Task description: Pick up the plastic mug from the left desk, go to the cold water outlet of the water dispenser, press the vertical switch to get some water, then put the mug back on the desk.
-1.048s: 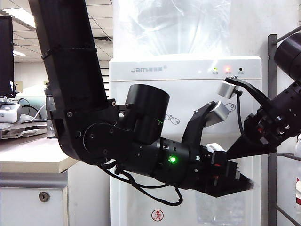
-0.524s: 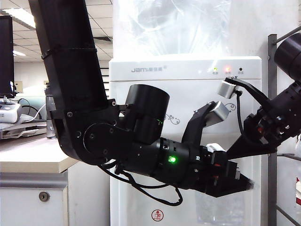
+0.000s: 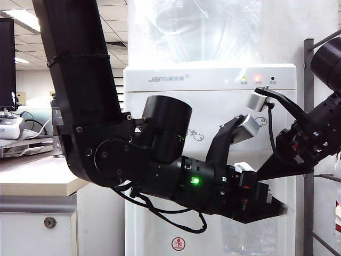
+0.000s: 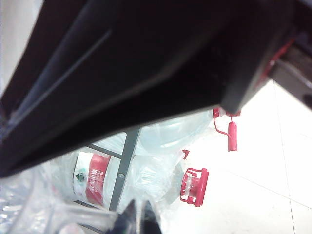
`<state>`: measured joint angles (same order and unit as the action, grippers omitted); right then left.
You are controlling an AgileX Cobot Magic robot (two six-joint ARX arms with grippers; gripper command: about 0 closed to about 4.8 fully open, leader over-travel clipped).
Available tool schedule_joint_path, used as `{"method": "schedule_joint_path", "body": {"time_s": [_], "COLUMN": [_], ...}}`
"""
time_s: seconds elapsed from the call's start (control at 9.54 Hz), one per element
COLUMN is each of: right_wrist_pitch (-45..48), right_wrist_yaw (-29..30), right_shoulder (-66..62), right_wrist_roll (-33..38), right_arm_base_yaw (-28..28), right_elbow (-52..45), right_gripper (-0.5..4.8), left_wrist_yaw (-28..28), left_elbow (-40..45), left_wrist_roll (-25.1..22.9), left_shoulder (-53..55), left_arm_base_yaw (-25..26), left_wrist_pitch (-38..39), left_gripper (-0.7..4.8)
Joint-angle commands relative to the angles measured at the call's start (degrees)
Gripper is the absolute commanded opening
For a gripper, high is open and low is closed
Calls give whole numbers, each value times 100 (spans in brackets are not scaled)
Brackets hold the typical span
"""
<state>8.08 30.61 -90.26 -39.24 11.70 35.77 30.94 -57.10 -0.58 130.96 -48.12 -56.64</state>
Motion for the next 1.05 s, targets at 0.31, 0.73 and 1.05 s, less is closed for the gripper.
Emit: {"method": "schedule_joint_path", "body": {"time_s": [0.31, 0.73, 1.05], "right_wrist_pitch": [-52, 31, -33], "right_wrist_yaw": [-116, -111, -166], "right_shoulder": [-22, 142, 809], "right_wrist_roll": [20, 26, 170], "right_arm_base_yaw": [7, 7, 4], "right_elbow": [-9, 9, 9], "right_gripper": [-1, -1, -1], "left_wrist_yaw": [142, 142, 142], "left_elbow": [-26, -26, -26], "left_wrist_roll": [-90, -90, -90], "left_shoulder": [-52, -52, -52], "left_arm_base_yaw": [-44, -44, -44], "left_wrist_pitch": [-326, -326, -326], "left_gripper": [-6, -6, -6]}}
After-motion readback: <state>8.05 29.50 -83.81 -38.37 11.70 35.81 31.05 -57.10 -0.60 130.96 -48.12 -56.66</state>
